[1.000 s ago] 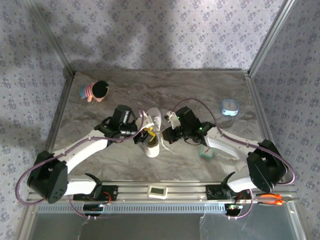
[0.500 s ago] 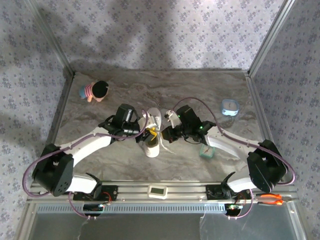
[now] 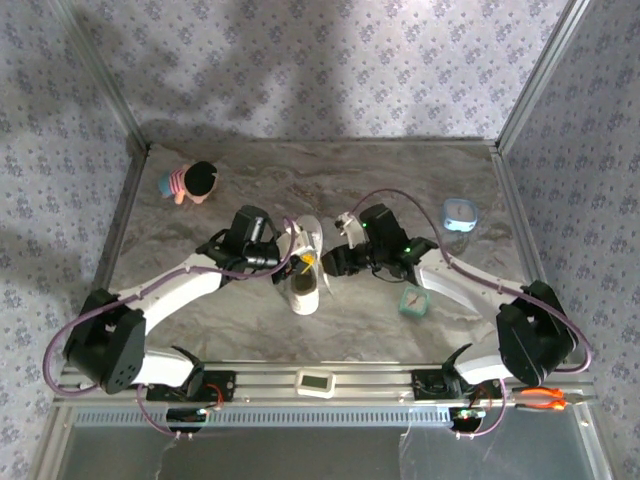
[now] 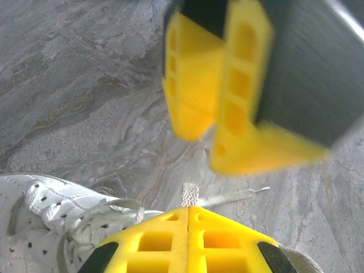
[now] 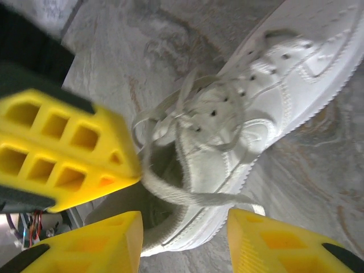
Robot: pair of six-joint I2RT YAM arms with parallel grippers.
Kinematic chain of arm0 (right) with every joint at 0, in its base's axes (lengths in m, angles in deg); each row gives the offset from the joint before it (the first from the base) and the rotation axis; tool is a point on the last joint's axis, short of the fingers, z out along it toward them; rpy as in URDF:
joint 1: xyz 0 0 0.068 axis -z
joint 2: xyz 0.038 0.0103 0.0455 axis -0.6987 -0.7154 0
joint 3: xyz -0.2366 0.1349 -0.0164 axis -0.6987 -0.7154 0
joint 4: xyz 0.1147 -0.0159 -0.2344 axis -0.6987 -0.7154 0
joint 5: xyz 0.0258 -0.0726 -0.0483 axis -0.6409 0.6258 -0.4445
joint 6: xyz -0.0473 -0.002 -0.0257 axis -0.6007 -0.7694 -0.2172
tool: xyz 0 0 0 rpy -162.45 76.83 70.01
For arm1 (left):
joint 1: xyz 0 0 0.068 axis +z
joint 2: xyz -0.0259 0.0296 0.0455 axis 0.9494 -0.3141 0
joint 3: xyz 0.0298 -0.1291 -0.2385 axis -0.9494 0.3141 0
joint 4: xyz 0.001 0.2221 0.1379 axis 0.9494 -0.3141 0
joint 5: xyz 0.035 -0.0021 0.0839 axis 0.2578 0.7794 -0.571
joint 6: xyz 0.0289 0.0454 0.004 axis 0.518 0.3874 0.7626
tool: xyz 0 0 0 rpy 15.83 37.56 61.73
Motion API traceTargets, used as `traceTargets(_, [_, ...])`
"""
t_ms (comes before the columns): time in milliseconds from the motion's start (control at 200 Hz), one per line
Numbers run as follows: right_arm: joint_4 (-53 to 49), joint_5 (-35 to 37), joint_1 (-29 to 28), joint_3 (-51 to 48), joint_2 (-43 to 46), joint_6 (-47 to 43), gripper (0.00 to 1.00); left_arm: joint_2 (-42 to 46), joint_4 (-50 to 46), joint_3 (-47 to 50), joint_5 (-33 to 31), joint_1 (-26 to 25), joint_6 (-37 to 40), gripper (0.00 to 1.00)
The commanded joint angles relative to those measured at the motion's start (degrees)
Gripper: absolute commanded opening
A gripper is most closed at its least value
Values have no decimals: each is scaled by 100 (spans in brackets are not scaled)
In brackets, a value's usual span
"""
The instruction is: Tie the shoes
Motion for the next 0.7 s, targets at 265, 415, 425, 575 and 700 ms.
traceTargets(265, [-128, -220, 520, 832, -903, 1143, 41, 581, -36, 324, 46, -35, 15, 0])
traceTargets(415, [-157, -336, 254, 1249, -1553, 1211, 41, 657, -89, 336, 20, -16, 20, 0])
traceTargets(425, [-156, -340, 241, 1267, -1576, 1218, 41, 660, -89, 335, 24, -16, 15, 0])
traceTargets(575, [-78, -392, 175, 1438, -1970, 1263, 41, 740, -124, 336, 38, 3, 11, 0])
traceTargets(700, [-94, -424, 175, 1529, -2143, 1234, 41, 789, -183, 332, 46, 28, 17, 0])
